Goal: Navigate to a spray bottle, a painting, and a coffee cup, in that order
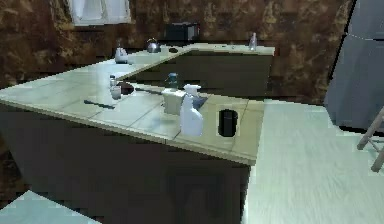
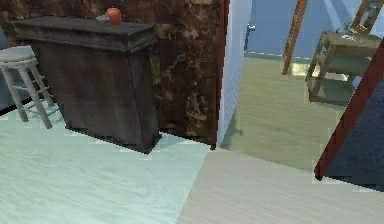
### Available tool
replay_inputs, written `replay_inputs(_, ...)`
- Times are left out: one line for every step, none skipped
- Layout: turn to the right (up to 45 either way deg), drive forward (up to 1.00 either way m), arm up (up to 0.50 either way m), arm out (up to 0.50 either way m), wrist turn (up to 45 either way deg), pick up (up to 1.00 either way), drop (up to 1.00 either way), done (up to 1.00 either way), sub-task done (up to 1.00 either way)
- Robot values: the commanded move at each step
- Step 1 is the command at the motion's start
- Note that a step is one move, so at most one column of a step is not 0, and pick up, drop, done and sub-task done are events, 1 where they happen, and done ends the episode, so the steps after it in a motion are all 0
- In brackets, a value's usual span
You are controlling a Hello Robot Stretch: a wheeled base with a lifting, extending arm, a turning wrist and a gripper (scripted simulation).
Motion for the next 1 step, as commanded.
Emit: replay_inputs(45.0,0.0,0.0,0.0,0.0,0.0,0.0,0.0,0.0)
